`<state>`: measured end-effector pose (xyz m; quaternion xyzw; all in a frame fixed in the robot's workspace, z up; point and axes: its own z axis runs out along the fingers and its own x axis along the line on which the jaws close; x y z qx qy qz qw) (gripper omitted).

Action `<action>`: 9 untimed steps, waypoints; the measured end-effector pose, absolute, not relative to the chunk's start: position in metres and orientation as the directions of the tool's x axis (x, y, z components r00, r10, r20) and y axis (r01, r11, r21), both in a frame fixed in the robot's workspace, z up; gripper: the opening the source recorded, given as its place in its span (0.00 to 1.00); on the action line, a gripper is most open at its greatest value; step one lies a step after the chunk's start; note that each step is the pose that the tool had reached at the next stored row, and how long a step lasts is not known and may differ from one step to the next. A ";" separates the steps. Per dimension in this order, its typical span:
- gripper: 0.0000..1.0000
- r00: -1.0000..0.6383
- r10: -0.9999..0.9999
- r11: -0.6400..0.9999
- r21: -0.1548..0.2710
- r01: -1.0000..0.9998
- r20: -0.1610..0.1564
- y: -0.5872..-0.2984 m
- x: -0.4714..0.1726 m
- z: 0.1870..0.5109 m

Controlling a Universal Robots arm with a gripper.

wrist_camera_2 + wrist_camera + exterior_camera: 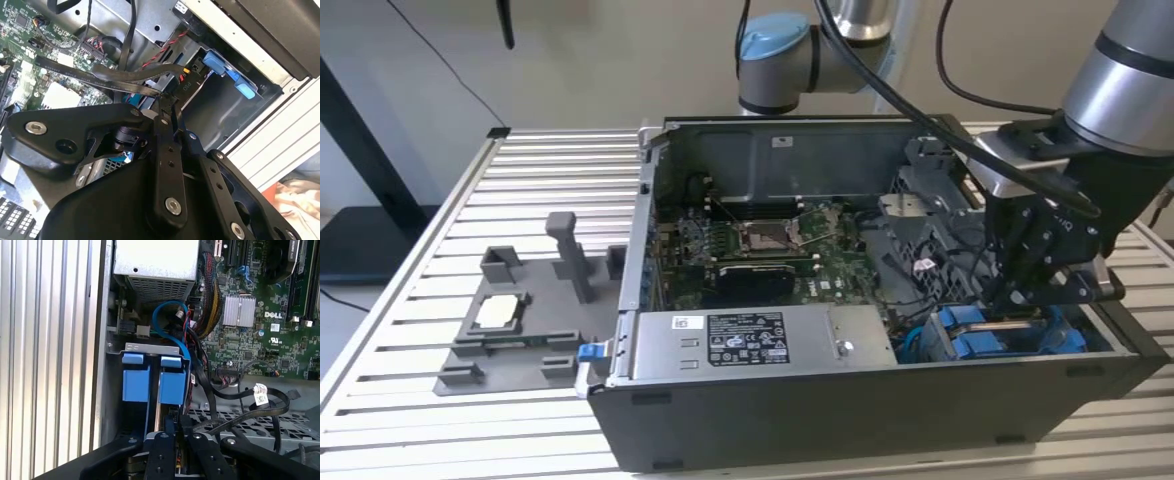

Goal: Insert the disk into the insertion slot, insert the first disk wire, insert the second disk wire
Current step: 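Insert the second disk wire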

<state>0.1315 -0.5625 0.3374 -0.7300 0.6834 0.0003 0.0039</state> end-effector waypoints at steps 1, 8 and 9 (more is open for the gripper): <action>0.18 0.066 -0.998 -0.066 -0.005 -0.998 -0.006 -0.562 0.131 0.337; 0.24 0.066 -0.998 -0.066 -0.005 -0.998 -0.006 -0.562 0.131 0.346; 0.24 0.066 -0.998 -0.066 -0.005 -0.998 -0.006 -0.562 0.131 0.348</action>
